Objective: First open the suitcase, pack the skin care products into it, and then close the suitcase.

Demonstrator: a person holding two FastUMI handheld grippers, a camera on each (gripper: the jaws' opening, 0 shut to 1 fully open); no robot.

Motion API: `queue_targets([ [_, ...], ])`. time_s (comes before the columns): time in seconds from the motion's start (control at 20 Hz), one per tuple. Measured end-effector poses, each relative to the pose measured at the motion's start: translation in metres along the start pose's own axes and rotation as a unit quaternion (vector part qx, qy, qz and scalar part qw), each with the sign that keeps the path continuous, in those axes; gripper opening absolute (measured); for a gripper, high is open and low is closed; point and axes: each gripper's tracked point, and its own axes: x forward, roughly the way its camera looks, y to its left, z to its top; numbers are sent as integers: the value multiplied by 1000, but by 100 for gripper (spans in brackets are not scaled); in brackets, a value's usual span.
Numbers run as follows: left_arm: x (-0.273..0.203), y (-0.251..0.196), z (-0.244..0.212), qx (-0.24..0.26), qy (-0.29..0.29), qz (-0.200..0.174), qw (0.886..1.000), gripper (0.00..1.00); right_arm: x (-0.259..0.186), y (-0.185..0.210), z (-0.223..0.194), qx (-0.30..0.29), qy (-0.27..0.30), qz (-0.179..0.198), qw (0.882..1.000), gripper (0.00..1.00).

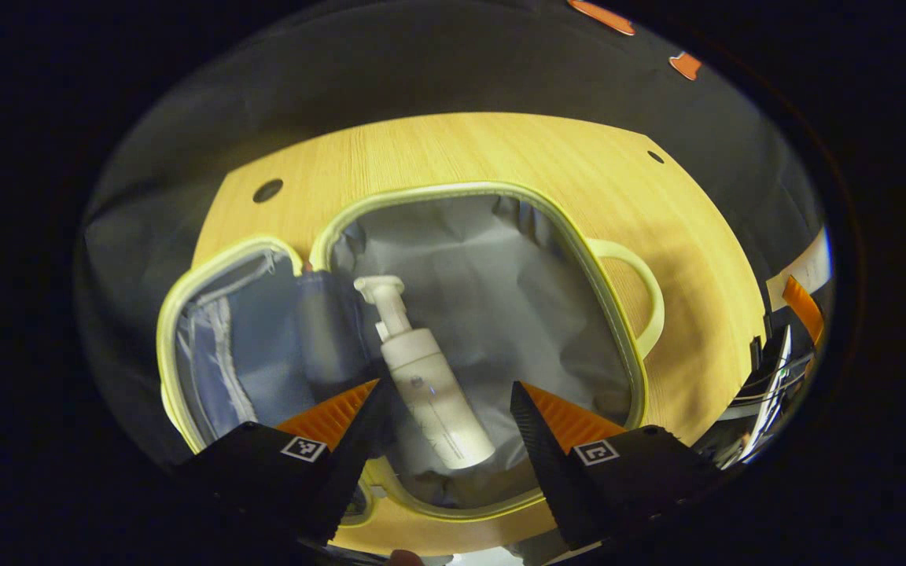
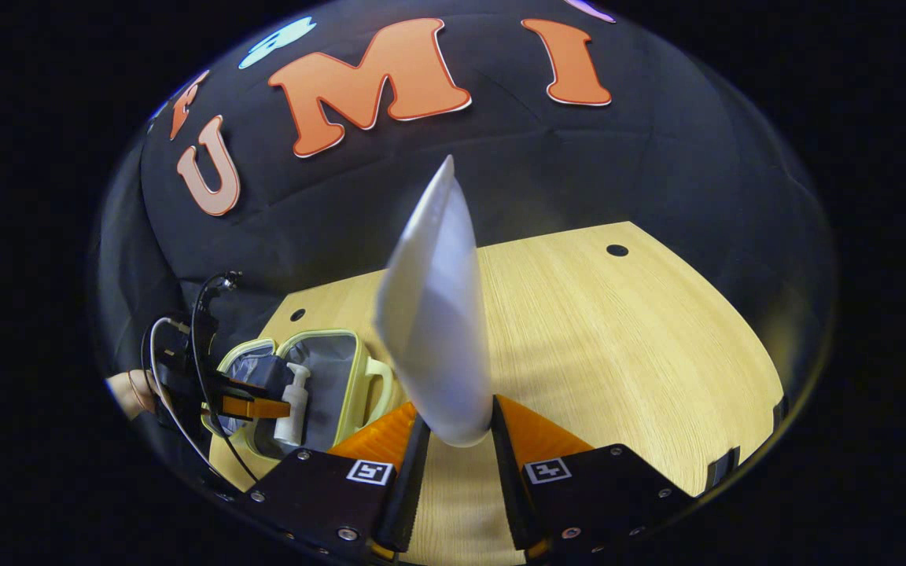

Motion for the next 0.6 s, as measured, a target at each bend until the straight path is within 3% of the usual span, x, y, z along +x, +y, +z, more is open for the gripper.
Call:
queue_targets([
  [0.25, -60, 0, 31, 21, -102, 16, 994, 98, -2, 35, 15, -36, -1, 28, 999, 47],
  [0.4, -95, 6, 34, -17, -160, -2, 987, 98, 1, 65, 27, -70, 1, 48, 996, 47],
  [0.6, -134, 36, 27, -49, -225, 1, 973, 98, 8, 111, 31, -111, 23, 78, 990, 47],
])
